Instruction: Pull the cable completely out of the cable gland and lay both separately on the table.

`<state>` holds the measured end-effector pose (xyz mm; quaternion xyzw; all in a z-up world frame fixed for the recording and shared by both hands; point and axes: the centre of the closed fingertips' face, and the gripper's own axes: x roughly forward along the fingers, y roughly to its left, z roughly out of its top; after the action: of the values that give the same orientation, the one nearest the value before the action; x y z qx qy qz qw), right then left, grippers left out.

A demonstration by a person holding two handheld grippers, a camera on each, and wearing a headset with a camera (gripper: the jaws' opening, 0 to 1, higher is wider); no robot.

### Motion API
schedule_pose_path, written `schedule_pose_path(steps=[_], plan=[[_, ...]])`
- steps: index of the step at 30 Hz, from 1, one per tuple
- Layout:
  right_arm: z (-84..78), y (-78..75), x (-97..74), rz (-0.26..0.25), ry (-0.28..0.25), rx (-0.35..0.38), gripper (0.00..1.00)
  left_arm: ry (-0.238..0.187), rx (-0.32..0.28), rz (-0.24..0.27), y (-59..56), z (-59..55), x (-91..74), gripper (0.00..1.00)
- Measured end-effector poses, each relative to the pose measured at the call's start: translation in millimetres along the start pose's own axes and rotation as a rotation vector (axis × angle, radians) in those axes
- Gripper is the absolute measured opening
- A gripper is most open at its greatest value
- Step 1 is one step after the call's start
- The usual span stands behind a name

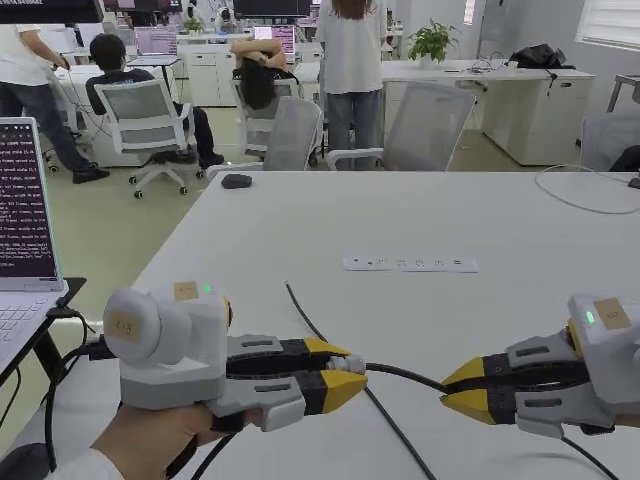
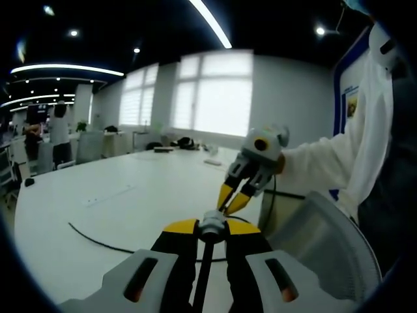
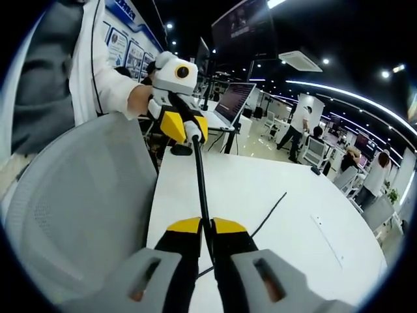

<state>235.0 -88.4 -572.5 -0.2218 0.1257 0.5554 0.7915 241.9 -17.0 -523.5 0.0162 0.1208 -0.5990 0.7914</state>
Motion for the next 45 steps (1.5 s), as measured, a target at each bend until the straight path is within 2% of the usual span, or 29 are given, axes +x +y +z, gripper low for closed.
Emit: schedule_pose_path(steps=[9,12,15,19,20,21,24,27,33,37,40,45], plan=[[-3.6,-0.4,0.5,-0.004,0.003,0.018,0.04,0.007,0.018,-0.017,-6.0,1.6,2.8,0.16],[2.1,0.0,0.4,0.008,-0.019,0.055,0.16,0.005,0.022,-0.011,-4.4,3.1,3.4,0.16],[8.5,-1.7,1.0,-0.002,-0.016,0.01,0.18,0.01,0.026,-0.009,-2.6,2.5,4.3,0.16],[28.2,-5.1,1.6,-0.006,-0.065,0.007,0.2,0.018,0.039,-0.013,-3.6,2.5,7.6,0.16],[41.7,-2.7,3.2,0.009,-0.114,0.025,0.22,0.03,0.053,-0.012,-3.9,1.1,9.1,0.16],[49.9,-1.1,3.9,0.015,-0.136,0.021,0.24,0.036,0.058,-0.014,-4.4,0.1,10.2,0.16],[64.5,3.5,9.4,0.029,-0.123,-0.062,0.24,0.041,0.064,-0.027,-7.4,-0.5,12.8,0.16],[71.5,7.0,14.2,0.047,-0.128,-0.082,0.22,0.04,0.068,-0.04,-10.6,0.7,15.2,0.16],[63.9,11.0,21.0,0.087,-0.091,-0.116,0.19,0.035,0.074,-0.05,-12.6,1.5,15.6,0.16],[57.3,12.4,23.6,0.103,-0.067,-0.127,0.13,0.03,0.073,-0.065,-15.5,2.1,15.1,0.16],[57.3,12.4,24.1,0.103,-0.074,-0.131,0.05,0.026,0.073,-0.072,-17.4,2.3,16.3,0.16],[56.3,13.9,24.2,0.107,-0.074,-0.116,0.04,0.015,0.054,-0.07,-16.1,1.6,15.9,0.17]])
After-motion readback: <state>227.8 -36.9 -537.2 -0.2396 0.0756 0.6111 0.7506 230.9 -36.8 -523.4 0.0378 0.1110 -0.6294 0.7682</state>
